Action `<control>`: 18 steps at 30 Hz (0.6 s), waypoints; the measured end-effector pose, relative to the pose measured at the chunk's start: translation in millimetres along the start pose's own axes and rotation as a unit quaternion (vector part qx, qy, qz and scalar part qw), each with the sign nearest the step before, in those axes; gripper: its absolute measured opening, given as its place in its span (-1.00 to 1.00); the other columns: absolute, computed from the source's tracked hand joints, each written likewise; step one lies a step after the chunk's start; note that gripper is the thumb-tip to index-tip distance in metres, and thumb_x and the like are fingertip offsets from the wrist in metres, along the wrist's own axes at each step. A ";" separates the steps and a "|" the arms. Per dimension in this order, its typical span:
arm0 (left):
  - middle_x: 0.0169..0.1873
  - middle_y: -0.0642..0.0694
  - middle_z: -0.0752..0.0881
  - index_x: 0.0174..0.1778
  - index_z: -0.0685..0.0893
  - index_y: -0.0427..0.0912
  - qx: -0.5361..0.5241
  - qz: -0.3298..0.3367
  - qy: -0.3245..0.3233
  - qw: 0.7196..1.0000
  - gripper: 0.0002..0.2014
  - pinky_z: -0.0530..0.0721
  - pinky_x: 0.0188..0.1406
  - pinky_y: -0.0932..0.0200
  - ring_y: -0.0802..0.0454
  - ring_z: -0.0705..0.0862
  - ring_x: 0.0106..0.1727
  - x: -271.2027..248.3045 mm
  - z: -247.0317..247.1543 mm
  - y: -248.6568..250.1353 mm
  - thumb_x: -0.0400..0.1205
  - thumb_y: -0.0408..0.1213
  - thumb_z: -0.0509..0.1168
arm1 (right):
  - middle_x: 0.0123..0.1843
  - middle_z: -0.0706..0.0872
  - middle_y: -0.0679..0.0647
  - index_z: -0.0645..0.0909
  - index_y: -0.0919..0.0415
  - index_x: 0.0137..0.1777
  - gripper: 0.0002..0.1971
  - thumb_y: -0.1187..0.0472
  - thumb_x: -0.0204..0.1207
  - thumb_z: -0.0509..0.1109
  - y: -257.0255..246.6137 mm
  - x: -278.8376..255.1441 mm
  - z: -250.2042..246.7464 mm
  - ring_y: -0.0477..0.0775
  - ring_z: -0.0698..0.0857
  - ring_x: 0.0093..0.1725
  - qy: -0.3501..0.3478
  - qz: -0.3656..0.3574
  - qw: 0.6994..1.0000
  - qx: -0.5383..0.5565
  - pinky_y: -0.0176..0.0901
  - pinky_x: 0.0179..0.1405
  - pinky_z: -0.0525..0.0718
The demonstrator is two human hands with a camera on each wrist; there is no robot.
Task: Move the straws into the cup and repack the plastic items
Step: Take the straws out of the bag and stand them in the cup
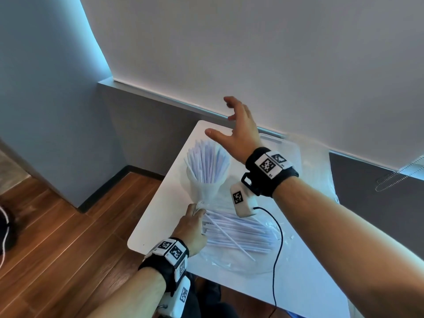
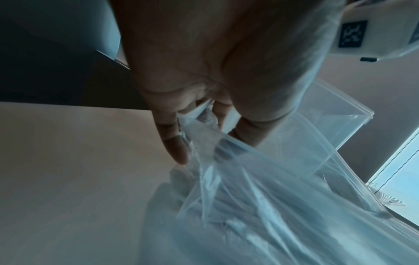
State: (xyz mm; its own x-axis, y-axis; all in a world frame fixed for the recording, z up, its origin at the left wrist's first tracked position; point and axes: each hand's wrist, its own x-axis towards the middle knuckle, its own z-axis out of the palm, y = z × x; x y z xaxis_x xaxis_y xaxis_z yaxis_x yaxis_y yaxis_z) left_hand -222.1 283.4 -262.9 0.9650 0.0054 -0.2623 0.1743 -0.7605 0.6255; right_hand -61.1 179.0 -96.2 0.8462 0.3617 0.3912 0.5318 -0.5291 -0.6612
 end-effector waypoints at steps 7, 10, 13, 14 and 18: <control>0.59 -0.01 0.15 0.57 0.34 -0.07 0.008 -0.013 -0.002 1.000 -0.38 0.47 0.47 0.10 -0.11 0.52 0.43 -0.8 -1.9 2.6 0.57 -0.36 0.34 | 0.73 0.19 0.05 0.12 0.13 0.71 -0.46 0.03 0.76 0.04 25.4 -37.9 31.0 0.08 0.11 0.71 -0.226 -0.100 0.930 -0.271 0.16 0.62 0.22; 0.59 0.01 0.16 0.56 0.35 -0.05 -0.004 -0.019 -0.003 1.000 -0.37 0.46 0.50 0.10 -0.09 0.50 0.46 -1.6 -2.1 2.2 0.55 -0.39 0.34 | 0.72 0.21 -0.01 0.21 0.06 0.67 -0.51 0.05 0.76 0.01 20.1 -49.2 25.5 0.06 0.10 0.71 -0.188 -0.093 0.946 -0.249 0.13 0.63 0.11; 0.58 -0.05 0.18 0.53 0.39 -0.10 -0.018 -0.011 0.000 1.000 -0.39 0.45 0.50 0.05 -0.13 0.51 0.46 -1.9 -2.8 2.4 0.53 -0.43 0.31 | 0.31 0.65 0.09 0.62 0.10 0.27 -0.60 0.22 0.49 0.13 -0.2 -72.2 19.3 0.20 0.63 0.25 -0.054 -0.167 0.967 -0.184 0.14 0.17 0.55; 0.57 -0.07 0.19 0.53 0.39 -0.12 -0.016 -0.009 0.004 1.000 -0.40 0.48 0.47 0.05 -0.15 0.55 0.42 -1.3 -2.9 2.7 0.54 -0.43 0.31 | 0.11 0.71 0.10 0.66 0.13 0.12 -0.63 0.24 0.41 0.12 -4.2 -87.5 20.3 0.23 0.69 0.00 -0.062 -0.182 0.967 -0.165 0.09 -0.06 0.64; 0.55 -0.03 0.18 0.52 0.40 -0.07 -0.021 -0.012 0.011 1.000 -0.40 0.54 0.38 0.11 -0.09 0.62 0.33 -0.9 -3.1 3.1 0.55 -0.45 0.36 | 0.07 0.68 0.13 0.62 0.15 0.18 -0.70 0.26 0.51 0.17 5.8 -156.0 37.1 0.30 0.74 -0.08 -0.310 -0.046 0.917 -0.248 0.08 -0.14 0.71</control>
State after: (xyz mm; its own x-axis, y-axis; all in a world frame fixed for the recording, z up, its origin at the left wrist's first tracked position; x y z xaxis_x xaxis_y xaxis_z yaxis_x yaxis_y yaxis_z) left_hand -221.8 283.1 -258.5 0.9641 0.0382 -0.2626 0.2060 -0.7317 0.6498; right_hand -191.3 148.0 -184.8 0.6973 0.7083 -0.1094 0.6799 -0.7021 -0.2116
